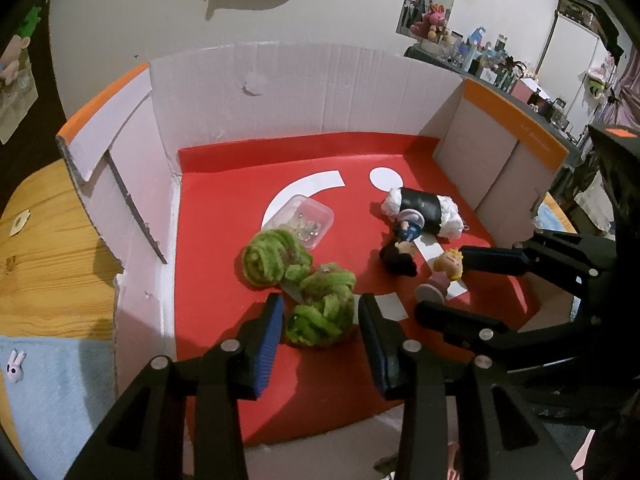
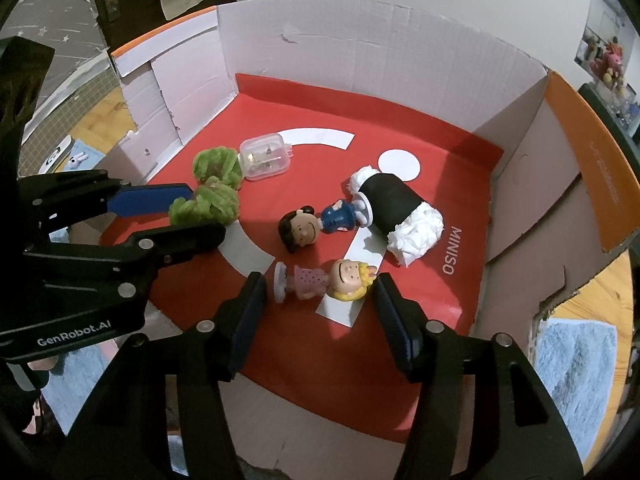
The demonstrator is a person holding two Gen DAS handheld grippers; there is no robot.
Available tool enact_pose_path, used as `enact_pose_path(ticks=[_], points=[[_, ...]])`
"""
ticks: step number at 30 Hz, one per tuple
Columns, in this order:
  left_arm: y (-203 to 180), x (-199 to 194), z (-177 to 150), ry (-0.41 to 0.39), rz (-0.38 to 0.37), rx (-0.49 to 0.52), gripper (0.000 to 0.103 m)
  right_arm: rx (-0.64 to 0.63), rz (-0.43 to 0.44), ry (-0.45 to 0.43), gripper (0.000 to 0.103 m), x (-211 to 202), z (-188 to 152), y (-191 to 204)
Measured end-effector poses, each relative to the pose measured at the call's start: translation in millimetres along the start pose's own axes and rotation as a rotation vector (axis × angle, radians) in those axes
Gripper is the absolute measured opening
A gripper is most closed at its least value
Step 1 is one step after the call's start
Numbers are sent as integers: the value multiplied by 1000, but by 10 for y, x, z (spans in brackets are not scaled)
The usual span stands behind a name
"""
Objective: Organize objects
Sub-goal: 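Lower and release the doll with the right tool while the left tool releases the pom-pom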
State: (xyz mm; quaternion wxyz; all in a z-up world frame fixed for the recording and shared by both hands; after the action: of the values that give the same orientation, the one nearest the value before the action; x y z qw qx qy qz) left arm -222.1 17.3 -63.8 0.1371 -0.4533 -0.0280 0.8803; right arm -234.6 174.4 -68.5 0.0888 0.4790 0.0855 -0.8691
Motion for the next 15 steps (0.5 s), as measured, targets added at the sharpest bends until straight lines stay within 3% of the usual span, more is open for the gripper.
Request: enact_pose_path(ticks=[5,15], points=[[15,-36,-12,-8,2,-10,48,3,-1,-11,58,-35,-4,-6],[32,-158,-52,-29,6,-19,50,-8,-6,-36,64,-136,-58,68]])
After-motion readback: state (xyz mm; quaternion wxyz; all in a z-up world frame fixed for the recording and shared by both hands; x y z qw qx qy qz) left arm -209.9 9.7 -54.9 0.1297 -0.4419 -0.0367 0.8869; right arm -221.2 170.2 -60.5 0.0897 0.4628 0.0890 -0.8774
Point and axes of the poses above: each gripper's, at about its wrist camera, not at the fingertips, and x roughly the way its jaws point, y to its left, z to its top, the point moved 6 cm from there along x, roughly the way its jaws point, and after that the axes turned 3 degrees about -z, right-handed, at the moved point
